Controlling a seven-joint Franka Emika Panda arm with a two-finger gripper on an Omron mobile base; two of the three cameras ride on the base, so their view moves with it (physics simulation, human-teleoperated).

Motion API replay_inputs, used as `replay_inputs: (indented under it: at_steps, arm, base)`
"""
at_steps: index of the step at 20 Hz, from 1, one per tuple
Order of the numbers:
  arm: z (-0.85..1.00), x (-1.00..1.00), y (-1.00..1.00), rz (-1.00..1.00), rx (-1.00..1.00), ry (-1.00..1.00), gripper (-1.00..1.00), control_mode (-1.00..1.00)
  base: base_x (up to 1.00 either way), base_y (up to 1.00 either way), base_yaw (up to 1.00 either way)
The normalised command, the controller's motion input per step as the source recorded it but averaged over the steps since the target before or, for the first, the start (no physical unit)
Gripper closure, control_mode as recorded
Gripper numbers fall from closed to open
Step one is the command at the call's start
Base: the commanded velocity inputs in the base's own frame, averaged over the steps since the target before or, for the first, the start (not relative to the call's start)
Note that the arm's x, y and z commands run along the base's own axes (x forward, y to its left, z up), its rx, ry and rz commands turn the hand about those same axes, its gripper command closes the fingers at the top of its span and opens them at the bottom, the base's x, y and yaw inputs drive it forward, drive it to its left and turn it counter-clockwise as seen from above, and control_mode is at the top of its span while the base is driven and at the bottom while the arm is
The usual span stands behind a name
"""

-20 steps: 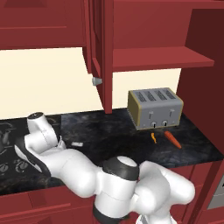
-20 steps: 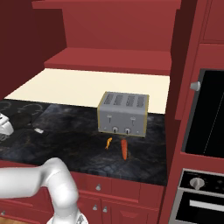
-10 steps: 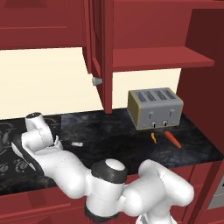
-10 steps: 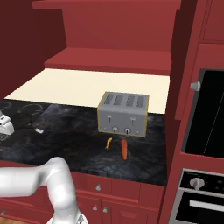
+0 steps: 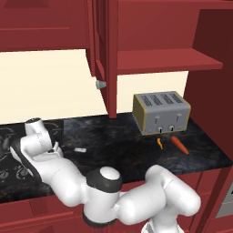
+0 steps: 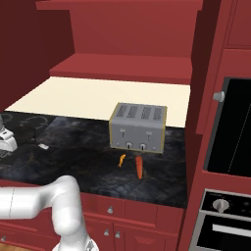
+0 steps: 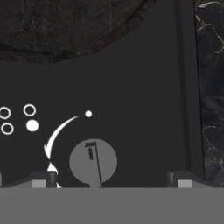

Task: Pick the pan from the cabinet and place it on the stove. Then turn on the stove burner for the pan.

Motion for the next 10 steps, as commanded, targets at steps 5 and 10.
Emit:
replay_inputs:
  at_steps: [5,10]
  arm:
    - [-0.15,0.05,0.09,0.00,0.00,0.04,-1.00,-1.00]
    - [-0.13,0.03,0.10,0.00,0.00,0.02,-1.00,-1.00]
  base:
    - [0.00,0.00,0.00]
    - [0.00,0.00,0.00]
